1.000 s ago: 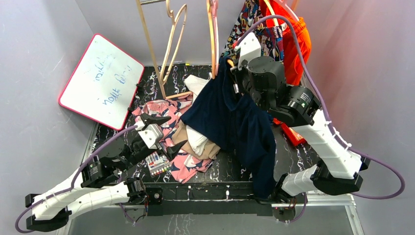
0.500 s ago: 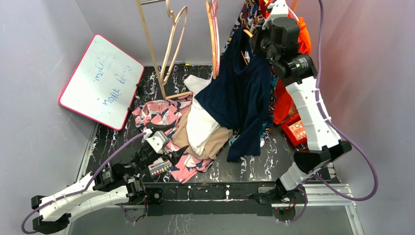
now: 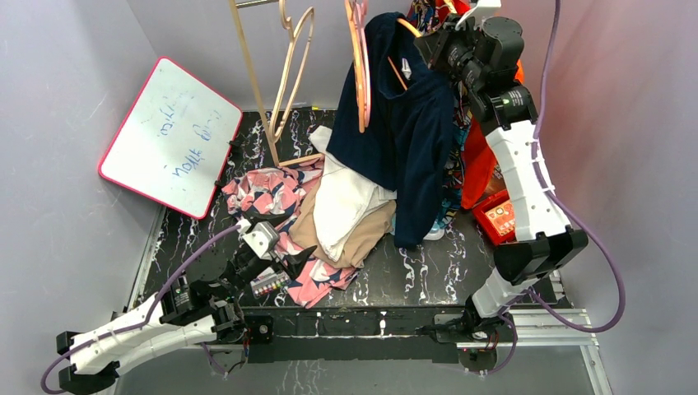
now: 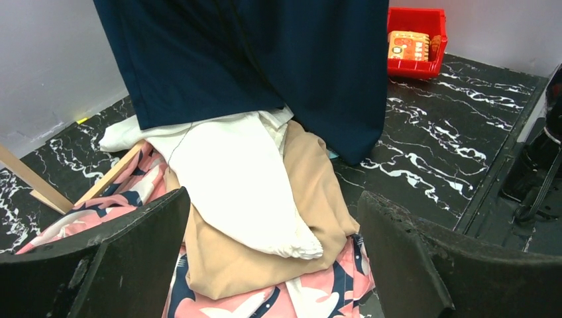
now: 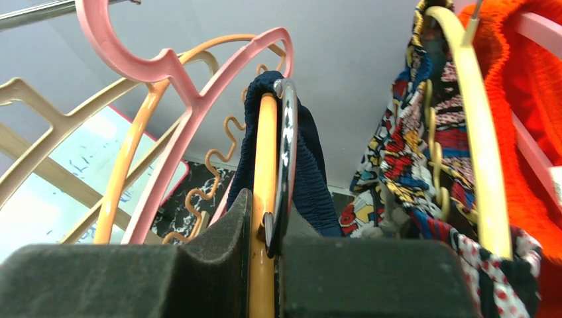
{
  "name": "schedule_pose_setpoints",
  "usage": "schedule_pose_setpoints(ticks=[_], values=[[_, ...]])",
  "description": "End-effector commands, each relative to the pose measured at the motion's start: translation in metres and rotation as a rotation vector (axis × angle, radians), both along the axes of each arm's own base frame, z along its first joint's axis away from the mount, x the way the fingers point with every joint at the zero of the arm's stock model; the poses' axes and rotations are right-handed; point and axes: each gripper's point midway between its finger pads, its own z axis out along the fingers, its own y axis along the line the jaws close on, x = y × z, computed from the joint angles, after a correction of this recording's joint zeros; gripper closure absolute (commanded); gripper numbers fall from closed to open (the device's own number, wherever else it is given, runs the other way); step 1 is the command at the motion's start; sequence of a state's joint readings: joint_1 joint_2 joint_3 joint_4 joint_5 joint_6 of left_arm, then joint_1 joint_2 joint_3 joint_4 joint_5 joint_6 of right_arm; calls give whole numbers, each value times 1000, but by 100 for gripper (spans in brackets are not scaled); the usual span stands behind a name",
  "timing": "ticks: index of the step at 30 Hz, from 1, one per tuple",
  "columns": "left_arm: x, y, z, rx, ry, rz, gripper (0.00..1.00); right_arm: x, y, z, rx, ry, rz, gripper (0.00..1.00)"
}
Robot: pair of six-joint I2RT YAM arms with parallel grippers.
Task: Place the shorts on the hanger
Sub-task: Place the hanger at the clothesline.
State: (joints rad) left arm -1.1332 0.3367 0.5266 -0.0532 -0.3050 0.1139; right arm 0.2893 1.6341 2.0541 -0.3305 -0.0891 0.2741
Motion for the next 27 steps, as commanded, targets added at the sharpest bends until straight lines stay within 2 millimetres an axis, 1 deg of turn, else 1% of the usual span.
schedule_pose_setpoints(ticks=[1, 9, 16, 19, 21, 25, 27], values=[[3, 1, 0, -32, 9, 23, 4, -5, 9, 77, 107, -250, 53, 100], [5, -1, -6, 0, 2, 27, 6, 4, 14, 88, 133, -350, 64, 100], [9, -3, -14, 37, 25, 45, 8, 7, 15, 102, 165, -435, 66, 100], [10, -3, -15, 34, 23, 47, 8, 15, 15, 105, 167, -444, 55, 100], [10, -2, -16, 38, 23, 52, 8, 26, 18, 100, 167, -443, 51, 100], [12, -2, -18, 45, 25, 61, 8, 39, 21, 97, 171, -449, 44, 100], [12, -2, -19, 49, 27, 63, 8, 41, 21, 98, 179, -467, 43, 100]])
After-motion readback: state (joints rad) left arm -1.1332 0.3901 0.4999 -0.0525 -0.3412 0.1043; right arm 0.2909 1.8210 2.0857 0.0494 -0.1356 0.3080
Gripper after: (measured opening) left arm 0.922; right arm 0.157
